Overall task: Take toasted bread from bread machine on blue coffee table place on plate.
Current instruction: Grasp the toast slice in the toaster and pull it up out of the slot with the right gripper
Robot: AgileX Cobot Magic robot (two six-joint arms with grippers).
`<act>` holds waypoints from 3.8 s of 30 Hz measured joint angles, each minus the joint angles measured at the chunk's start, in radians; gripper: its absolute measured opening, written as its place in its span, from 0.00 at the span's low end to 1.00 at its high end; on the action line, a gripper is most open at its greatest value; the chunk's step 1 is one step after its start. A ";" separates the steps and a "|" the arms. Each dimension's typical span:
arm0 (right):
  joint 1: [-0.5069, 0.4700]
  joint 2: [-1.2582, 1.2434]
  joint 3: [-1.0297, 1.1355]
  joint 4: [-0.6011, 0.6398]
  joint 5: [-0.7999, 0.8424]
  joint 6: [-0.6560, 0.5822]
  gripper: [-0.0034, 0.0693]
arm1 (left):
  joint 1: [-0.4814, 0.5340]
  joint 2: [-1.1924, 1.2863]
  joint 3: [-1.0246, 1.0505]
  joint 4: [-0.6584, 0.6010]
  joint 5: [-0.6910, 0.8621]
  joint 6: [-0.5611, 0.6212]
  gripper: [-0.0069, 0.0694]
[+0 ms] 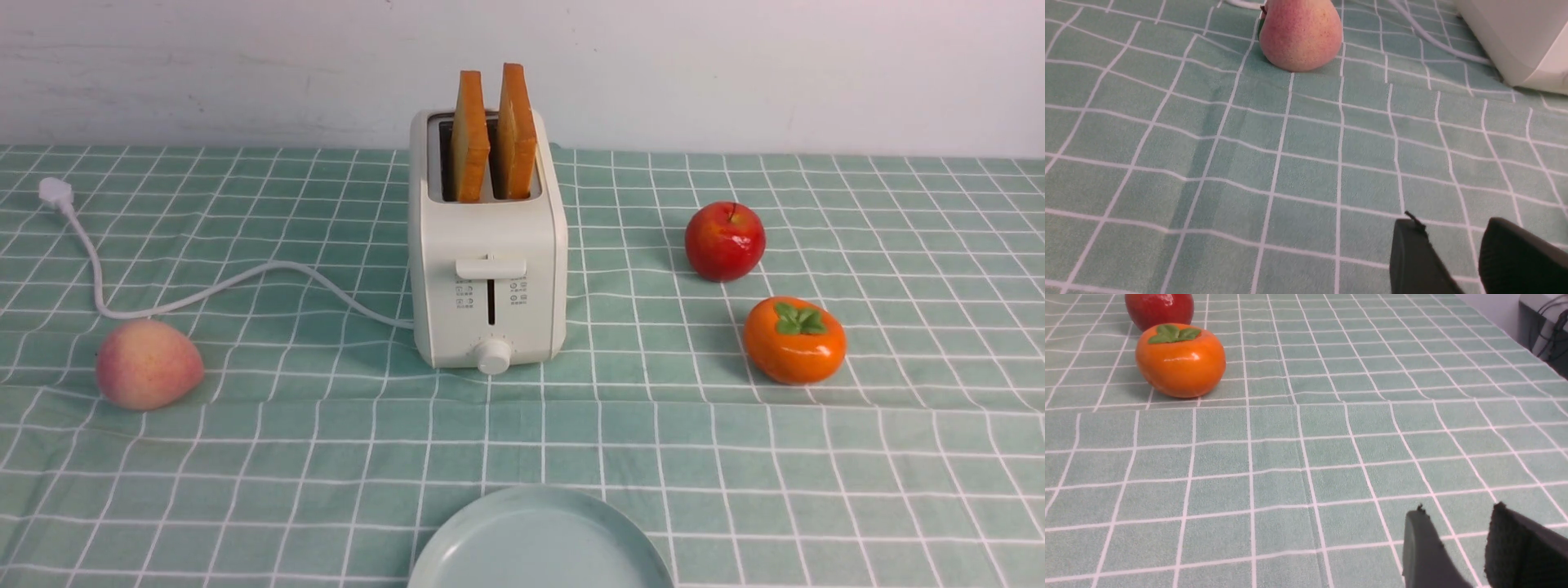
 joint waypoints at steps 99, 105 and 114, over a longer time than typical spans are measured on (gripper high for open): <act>0.418 2.045 -1.936 1.079 0.197 -0.523 0.63 | -0.114 0.663 -0.717 -0.565 0.239 0.228 0.40; 0.418 2.081 -1.940 1.141 0.194 -0.526 0.63 | -0.114 0.663 -0.717 -0.565 0.242 0.228 0.40; 0.418 2.110 -1.942 1.207 0.185 -0.604 0.62 | -0.114 0.663 -0.717 -0.565 0.243 0.228 0.40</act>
